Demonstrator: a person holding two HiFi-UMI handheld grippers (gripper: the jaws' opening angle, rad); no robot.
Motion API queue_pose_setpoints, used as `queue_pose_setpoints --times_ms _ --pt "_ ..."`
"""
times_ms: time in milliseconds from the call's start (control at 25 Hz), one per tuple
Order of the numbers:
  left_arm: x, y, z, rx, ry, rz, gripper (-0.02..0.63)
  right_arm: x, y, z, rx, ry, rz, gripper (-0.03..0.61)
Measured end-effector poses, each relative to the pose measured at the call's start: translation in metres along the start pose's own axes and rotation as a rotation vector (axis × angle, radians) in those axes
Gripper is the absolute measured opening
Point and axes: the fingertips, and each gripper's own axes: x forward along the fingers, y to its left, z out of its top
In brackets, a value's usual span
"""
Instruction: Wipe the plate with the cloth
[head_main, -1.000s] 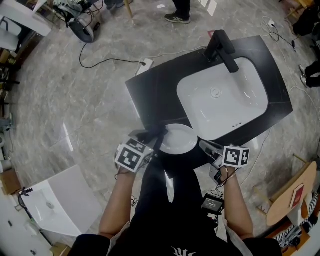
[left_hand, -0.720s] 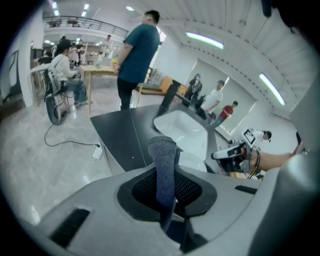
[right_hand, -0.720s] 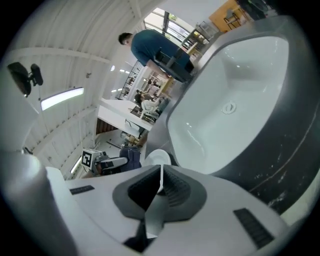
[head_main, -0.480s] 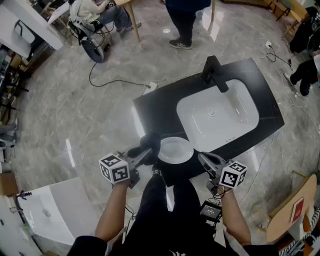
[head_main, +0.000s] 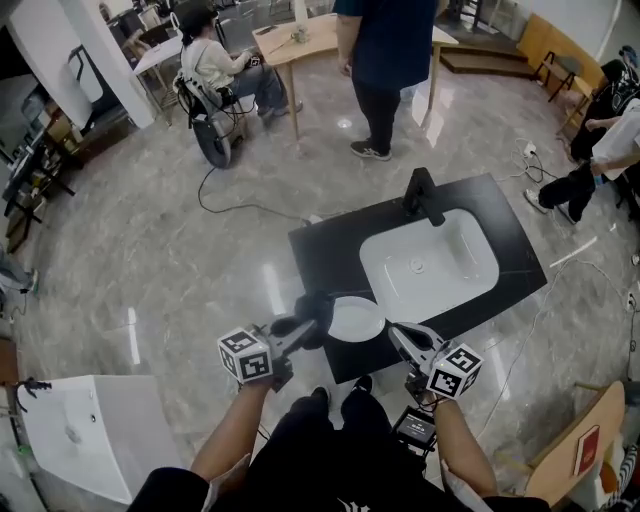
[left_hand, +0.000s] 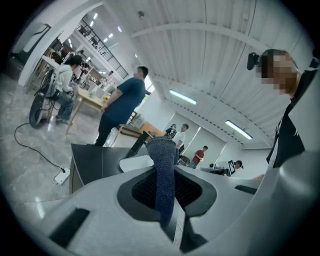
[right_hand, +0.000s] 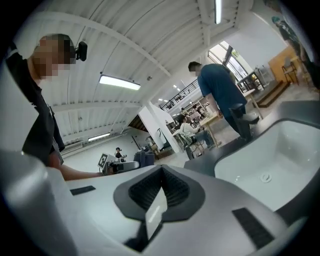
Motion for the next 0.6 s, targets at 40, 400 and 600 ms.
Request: queue_pose_setpoints --times_ms 40,400,600 --pt "-0.004 -0.004 0.002 0.010 -0.004 -0.012 0.052 0.000 0.007 0.004 -0.023 -0.006 -0.004 0.004" --pt "-0.050 -0.029 0.010 0.055 -0.001 -0.122 0.052 -0.004 0.066 0.009 -0.102 -0.059 -0.102 0.003" --pt "-0.079 -0.036 0.018 0.078 -0.032 -0.147 0.052 0.004 0.094 0.003 -0.132 -0.078 -0.120 0.003"
